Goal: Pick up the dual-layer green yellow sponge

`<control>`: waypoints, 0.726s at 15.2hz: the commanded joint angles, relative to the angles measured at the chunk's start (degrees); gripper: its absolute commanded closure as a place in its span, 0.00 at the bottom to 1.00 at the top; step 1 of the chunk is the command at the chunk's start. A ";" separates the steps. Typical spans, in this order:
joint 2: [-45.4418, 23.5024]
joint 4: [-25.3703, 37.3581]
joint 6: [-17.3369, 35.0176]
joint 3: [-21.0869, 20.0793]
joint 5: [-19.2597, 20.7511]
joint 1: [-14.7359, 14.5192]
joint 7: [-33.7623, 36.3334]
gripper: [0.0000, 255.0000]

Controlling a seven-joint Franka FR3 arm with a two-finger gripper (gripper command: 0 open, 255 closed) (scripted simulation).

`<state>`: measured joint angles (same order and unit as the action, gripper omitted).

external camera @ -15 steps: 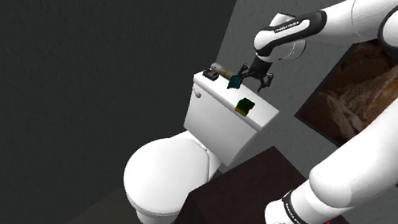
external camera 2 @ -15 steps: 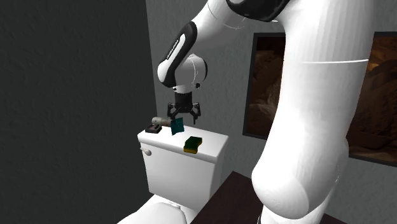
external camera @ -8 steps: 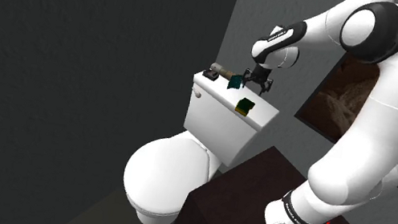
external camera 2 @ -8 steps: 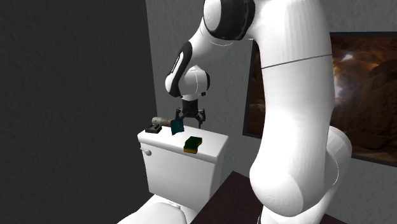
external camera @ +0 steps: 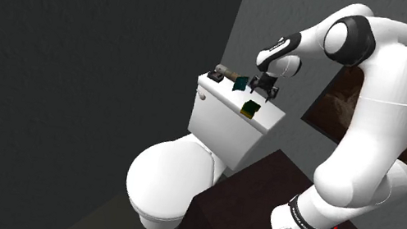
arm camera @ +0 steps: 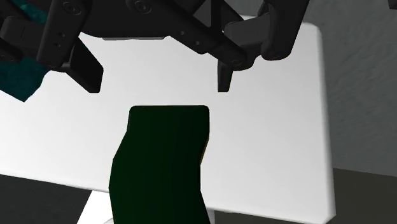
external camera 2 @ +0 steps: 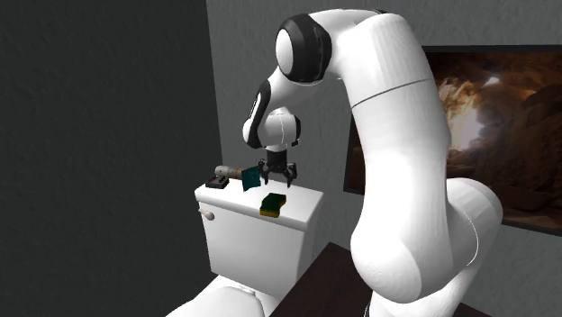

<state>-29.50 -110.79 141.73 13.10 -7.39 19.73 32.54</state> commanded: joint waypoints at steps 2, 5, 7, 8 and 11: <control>-1.80 0.14 1.67 -0.32 -0.57 0.45 -0.31 0.00; -3.94 0.39 3.55 -0.82 -1.16 0.82 -0.65 0.00; -3.94 0.39 3.55 -0.82 -1.16 0.83 -0.65 0.00; -3.87 0.34 3.54 -0.81 -1.15 0.83 -0.66 1.00; -3.89 0.35 3.55 -0.82 -1.16 0.85 -0.68 1.00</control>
<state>-33.32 -110.46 145.26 12.31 -8.54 20.57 31.87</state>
